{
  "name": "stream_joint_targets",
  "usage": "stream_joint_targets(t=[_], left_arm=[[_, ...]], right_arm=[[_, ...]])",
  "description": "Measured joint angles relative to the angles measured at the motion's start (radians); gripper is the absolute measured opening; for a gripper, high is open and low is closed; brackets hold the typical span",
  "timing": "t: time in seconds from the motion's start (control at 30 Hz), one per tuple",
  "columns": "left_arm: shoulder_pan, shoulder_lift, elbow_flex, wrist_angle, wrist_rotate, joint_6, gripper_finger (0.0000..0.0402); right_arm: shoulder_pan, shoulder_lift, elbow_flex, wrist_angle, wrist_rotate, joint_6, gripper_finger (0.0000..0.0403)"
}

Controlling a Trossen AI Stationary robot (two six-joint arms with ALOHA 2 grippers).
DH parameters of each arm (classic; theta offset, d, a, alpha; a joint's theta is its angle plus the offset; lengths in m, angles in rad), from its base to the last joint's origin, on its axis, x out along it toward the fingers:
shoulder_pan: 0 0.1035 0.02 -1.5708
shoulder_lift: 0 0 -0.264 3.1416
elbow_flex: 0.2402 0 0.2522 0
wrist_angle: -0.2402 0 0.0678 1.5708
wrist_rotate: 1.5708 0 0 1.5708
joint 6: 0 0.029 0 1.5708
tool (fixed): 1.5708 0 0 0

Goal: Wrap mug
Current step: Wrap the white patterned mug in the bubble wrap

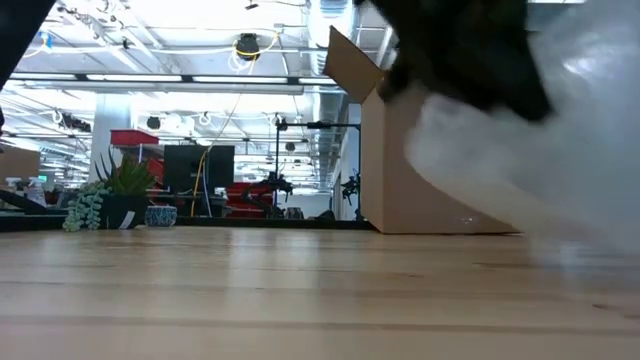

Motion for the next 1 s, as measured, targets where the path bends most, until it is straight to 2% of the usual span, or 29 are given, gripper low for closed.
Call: stream_joint_targets(t=[0.13, 0.3, 0.6, 0.73, 1.0], left_arm=[[0.030, -0.002, 0.146, -0.253, 0.119, -0.027, 0.0008], [0.069, -0.004, 0.168, -0.382, 0.188, -0.051, 0.0007], [0.091, 0.058, 0.150, -0.412, 0.224, -0.114, 0.0013], [0.091, 0.063, 0.148, -0.353, 0.226, -0.110, 0.0044], [0.089, 0.062, 0.213, -0.310, 0.230, -0.027, 0.0135]], right_arm=[[0.035, 0.001, -0.001, -0.026, 0.005, 0.088, 0.0352], [0.026, 0.003, -0.001, -0.003, 0.056, 0.079, 0.0352], [-0.020, 0.002, -0.002, 0.022, 0.052, -0.010, 0.0352], [-0.026, 0.002, -0.002, 0.028, 0.049, -0.021, 0.0352], [-0.021, 0.002, -0.002, 0.035, 0.046, -0.021, 0.0352]])
